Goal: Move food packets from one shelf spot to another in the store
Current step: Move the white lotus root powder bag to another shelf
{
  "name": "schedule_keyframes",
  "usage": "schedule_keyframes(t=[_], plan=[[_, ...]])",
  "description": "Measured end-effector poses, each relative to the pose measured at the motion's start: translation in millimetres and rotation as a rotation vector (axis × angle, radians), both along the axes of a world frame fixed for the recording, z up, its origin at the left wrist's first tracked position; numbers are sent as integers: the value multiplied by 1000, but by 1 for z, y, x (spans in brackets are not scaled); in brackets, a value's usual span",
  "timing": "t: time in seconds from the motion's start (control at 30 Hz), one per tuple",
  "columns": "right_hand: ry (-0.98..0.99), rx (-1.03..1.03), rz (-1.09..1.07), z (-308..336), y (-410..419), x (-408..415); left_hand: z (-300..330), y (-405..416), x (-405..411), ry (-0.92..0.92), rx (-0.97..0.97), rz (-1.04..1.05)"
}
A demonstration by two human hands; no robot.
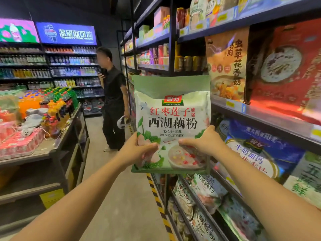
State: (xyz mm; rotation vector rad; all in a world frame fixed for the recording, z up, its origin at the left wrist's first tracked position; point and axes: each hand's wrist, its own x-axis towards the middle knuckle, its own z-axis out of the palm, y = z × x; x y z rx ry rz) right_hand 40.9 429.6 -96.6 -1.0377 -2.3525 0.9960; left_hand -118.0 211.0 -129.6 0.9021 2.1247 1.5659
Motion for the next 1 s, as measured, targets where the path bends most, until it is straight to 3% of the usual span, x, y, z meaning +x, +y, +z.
schedule_keyframes(t=[0.23, 0.53, 1.0], plan=[[-26, 5, -177, -13, 39, -47, -18, 65, -81, 42, -8, -169], [50, -48, -515, -31, 36, -59, -27, 134, -144, 69, 31, -532], [125, -81, -942, -106, -17, 62, -106, 209, -57, 71, 12, -997]])
